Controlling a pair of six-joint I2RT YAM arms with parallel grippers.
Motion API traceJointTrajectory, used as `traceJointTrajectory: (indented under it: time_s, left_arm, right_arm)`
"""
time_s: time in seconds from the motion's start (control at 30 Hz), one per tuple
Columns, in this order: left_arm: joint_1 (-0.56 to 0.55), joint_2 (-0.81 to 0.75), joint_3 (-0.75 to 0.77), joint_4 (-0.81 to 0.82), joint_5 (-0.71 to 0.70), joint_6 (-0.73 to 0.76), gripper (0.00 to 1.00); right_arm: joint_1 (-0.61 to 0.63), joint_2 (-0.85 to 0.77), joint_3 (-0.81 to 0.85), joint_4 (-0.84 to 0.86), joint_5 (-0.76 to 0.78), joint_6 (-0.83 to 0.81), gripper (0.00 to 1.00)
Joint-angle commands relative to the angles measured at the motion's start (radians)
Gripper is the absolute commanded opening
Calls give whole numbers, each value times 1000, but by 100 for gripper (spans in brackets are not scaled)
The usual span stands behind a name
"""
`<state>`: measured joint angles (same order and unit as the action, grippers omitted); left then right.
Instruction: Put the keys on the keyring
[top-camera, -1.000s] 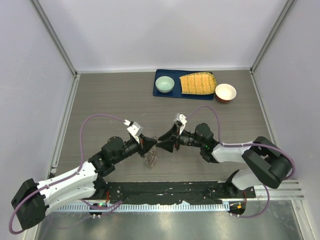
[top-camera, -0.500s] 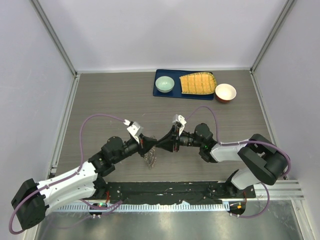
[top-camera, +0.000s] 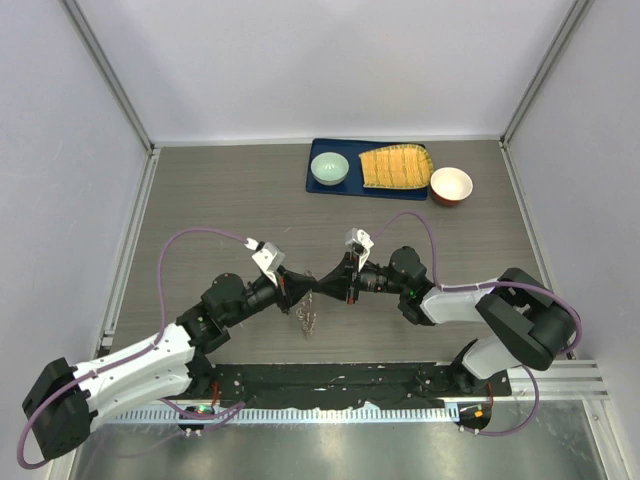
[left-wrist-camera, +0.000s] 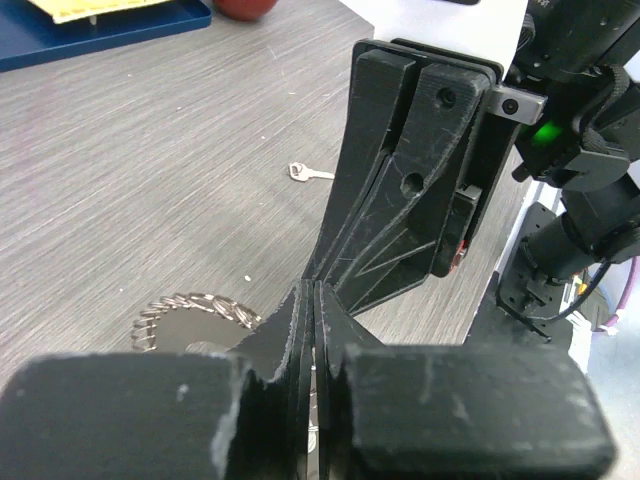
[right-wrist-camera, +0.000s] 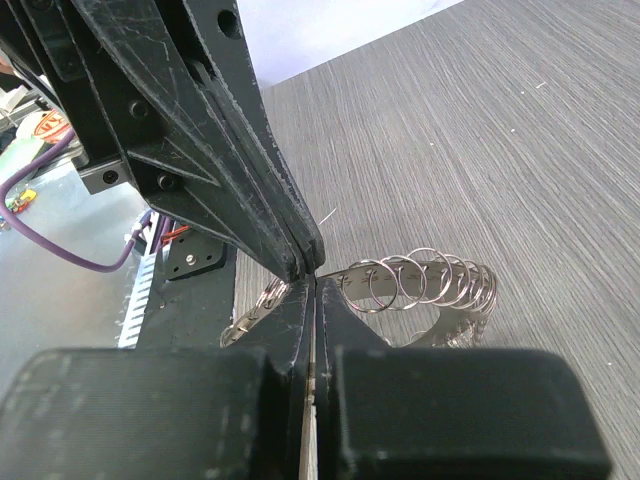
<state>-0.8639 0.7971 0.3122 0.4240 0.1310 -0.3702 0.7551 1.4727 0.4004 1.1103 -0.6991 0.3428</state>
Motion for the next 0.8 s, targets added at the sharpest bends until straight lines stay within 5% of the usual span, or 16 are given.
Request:
traceJointTrajectory:
  time_s: [0.0, 0.13, 0.33, 0.53, 0.77]
  left_arm:
    - [-3, -51, 44, -46, -51, 14, 11]
    - [-4, -134, 116, -306, -122, 57, 44]
    - [-1, -162, 307, -710, -203, 119, 68]
    - [-1, -88, 470, -914, -166, 191, 76]
    - [-1, -130, 440, -897, -174, 235, 79]
  right_arm:
    - [1, -35, 25, 28, 16, -33, 1]
    - [3, -81, 46, -99, 26, -102, 1]
    - [33, -141, 132, -426, 91, -307, 1]
    - [73, -199, 319, -858, 234, -522, 1]
    - [81, -164, 678, -1432, 288, -723, 1]
